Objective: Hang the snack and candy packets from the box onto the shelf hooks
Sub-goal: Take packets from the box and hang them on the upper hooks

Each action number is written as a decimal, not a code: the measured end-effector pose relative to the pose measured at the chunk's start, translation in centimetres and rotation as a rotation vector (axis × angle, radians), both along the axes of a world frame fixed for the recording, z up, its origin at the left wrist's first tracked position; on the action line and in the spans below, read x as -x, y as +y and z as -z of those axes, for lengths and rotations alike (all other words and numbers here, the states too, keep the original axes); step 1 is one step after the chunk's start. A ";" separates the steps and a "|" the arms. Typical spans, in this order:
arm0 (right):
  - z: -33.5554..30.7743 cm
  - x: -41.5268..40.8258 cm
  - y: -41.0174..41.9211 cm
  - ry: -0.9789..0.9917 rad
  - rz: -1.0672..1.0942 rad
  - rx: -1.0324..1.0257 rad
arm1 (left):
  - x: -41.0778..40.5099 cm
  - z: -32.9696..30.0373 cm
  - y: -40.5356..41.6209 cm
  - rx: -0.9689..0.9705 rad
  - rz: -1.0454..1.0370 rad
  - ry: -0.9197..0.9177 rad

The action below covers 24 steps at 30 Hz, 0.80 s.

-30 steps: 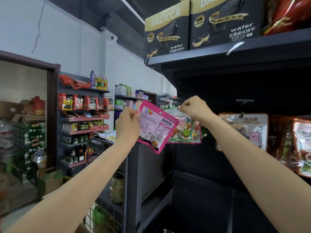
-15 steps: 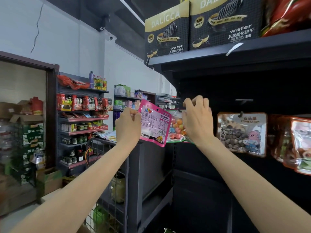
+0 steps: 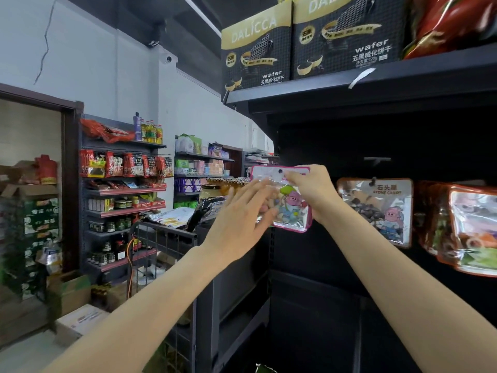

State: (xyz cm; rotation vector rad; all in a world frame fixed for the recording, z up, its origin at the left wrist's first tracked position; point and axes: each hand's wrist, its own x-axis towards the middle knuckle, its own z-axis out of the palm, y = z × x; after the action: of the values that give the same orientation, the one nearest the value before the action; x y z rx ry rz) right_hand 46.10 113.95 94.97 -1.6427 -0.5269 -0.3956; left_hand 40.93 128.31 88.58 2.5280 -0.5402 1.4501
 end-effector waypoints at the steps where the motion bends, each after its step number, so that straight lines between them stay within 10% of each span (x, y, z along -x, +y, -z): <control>1: 0.1 -0.1 0.0 0.015 0.015 -0.001 | -0.3 0.0 0.2 0.025 -0.014 0.104; 24: 0.4 -2.3 1.9 -0.139 0.277 0.142 | -2.3 -1.9 -0.9 0.273 0.064 0.410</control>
State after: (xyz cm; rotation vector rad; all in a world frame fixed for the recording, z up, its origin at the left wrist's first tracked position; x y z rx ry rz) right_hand 48.42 115.82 94.59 -1.8411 -0.4390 -0.6940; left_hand 43.23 127.37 90.47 2.4593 -0.3232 0.8751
